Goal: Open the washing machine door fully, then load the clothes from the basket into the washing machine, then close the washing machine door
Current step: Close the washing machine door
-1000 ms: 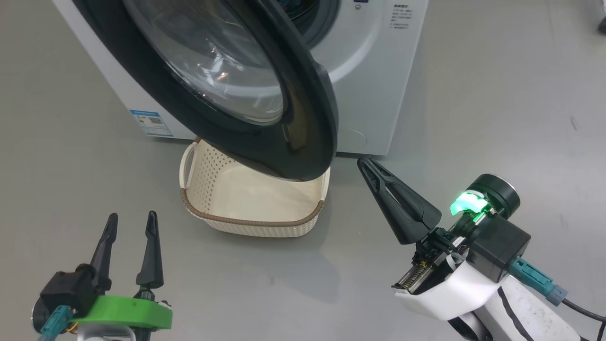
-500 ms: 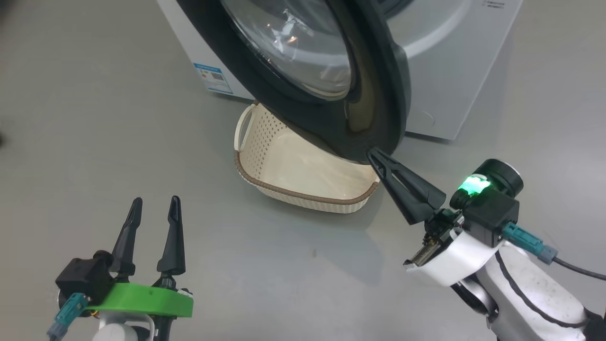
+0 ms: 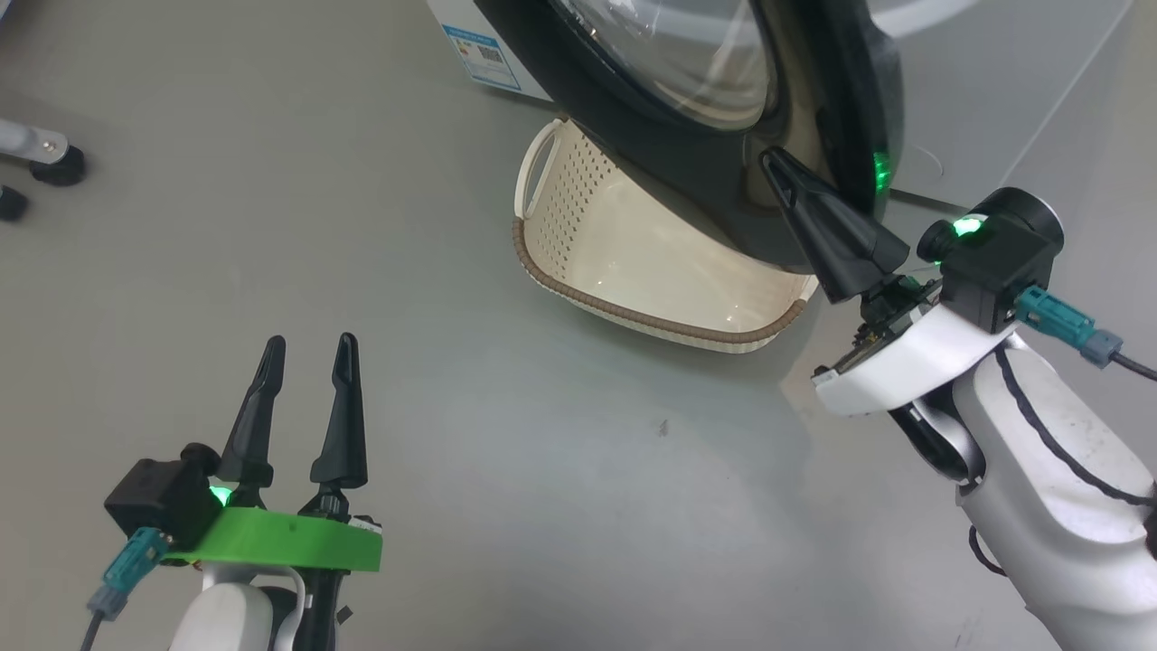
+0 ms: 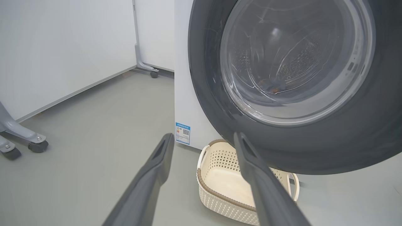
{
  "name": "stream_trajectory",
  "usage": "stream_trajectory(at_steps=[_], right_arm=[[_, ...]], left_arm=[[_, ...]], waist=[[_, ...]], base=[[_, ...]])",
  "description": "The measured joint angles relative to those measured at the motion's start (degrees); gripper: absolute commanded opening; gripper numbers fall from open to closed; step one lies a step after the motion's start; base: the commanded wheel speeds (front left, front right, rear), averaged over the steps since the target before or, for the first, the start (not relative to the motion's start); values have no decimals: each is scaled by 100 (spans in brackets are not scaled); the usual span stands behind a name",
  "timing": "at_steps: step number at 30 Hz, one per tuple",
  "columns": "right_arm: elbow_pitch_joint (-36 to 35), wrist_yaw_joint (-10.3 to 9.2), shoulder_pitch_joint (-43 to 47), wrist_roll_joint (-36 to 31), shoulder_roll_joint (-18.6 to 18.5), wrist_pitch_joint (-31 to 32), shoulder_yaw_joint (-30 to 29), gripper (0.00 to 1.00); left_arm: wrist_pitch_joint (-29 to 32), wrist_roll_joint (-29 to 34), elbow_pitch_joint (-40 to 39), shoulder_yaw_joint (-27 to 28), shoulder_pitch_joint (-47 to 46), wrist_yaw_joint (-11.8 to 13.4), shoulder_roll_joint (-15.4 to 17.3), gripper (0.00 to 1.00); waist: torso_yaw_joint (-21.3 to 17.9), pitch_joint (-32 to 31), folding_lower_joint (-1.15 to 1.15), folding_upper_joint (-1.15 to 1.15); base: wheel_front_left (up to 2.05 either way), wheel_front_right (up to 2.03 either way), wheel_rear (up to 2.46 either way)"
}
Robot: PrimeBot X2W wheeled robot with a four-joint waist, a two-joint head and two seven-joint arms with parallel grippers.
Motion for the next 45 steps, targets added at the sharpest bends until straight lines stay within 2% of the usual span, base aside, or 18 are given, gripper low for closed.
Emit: stream_trajectory(at_steps=[3, 14, 19, 25, 38, 45], right_arm=[[157, -56, -120, 86, 85, -16, -172, 0], [488, -207, -934, 116, 13, -46, -700, 0], [649, -207, -1318, 116, -113, -70, -886, 0], [814, -212, -1879, 315, -55, -71, -1143, 0], [1205, -194, -3102, 241, -82, -36, -1160, 0], [1489, -93, -3357, 241, -44, -73, -1173, 0]], left_arm=[[0, -11, -36, 12, -52, 0, -2, 100], [0, -75, -104, -143, -168, 0, -24, 100], [0, -170, -122, -248, -216, 0, -31, 100], [0, -303, -137, -360, -328, 0, -36, 100], [0, -383, -181, -586, -551, 0, -48, 100], [0, -474, -180, -717, -739, -1, -57, 100]], waist=[[62, 122, 0, 0], [39, 445, 0, 0], [24, 602, 0, 0], [23, 812, 0, 0], [44, 1285, 1, 0], [51, 1447, 0, 0]], base=[[0, 0, 0], [0, 0, 0], [0, 0, 0], [0, 0, 0], [0, 0, 0], [0, 0, 0]])
